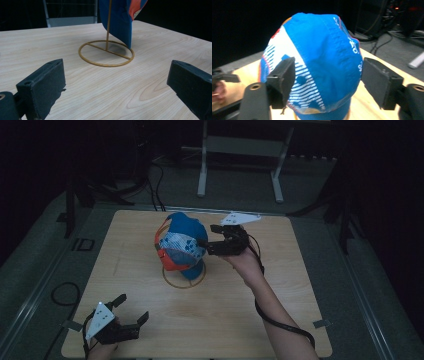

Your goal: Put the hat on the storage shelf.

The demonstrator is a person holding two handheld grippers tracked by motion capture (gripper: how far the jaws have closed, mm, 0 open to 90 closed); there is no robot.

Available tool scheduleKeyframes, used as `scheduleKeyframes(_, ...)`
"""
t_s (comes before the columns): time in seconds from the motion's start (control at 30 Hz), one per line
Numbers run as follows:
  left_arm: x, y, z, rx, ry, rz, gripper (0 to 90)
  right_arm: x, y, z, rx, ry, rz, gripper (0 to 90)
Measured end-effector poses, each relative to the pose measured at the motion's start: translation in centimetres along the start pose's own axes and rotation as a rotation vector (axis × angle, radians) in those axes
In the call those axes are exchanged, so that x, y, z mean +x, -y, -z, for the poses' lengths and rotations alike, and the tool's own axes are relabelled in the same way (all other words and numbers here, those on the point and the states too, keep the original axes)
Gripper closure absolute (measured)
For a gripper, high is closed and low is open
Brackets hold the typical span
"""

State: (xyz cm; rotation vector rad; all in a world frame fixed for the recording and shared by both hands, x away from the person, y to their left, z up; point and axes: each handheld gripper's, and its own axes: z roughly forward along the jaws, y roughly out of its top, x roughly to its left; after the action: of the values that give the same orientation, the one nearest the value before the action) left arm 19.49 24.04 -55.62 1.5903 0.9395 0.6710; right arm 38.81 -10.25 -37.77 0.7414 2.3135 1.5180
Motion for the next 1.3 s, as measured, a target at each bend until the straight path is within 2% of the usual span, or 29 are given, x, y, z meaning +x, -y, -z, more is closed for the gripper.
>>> scheduleKeyframes(0.1, 0.0, 0.0, 0.0, -0.003, 0.002, -0.003, 2.1, -0.1, 0.4, 0.4, -0.015, -0.002, -0.013, 22.4)
scheduleKeyframes(0.13, 0.0, 0.0, 0.0, -0.004, -0.001, -0.004, 2.1, -0.2, 0.7, 0.5, -0.014, -0.01, -0.01, 17.3)
scheduleKeyframes(0.23, 0.0, 0.0, 0.0, -0.004, 0.0, 0.001, 2.1, -0.2, 1.8, 1.0, -0.02, -0.023, 0.004, 13.5)
scheduleKeyframes(0.47, 0.0, 0.0, 0.0, -0.005, -0.003, -0.001, 2.1, 0.0, 4.1, 1.6, -0.019, -0.036, 0.046, 13.7)
scheduleKeyframes(0.57, 0.0, 0.0, 0.0, -0.006, -0.003, -0.001, 2.1, 0.2, 5.1, 1.6, -0.002, -0.031, 0.057, 13.7)
scheduleKeyframes(1.3, 0.0, 0.2, -0.1, 0.005, 0.003, -0.003, 2.1, 0.2, 12.6, 1.7, 0.061, -0.067, 0.037, 13.7)
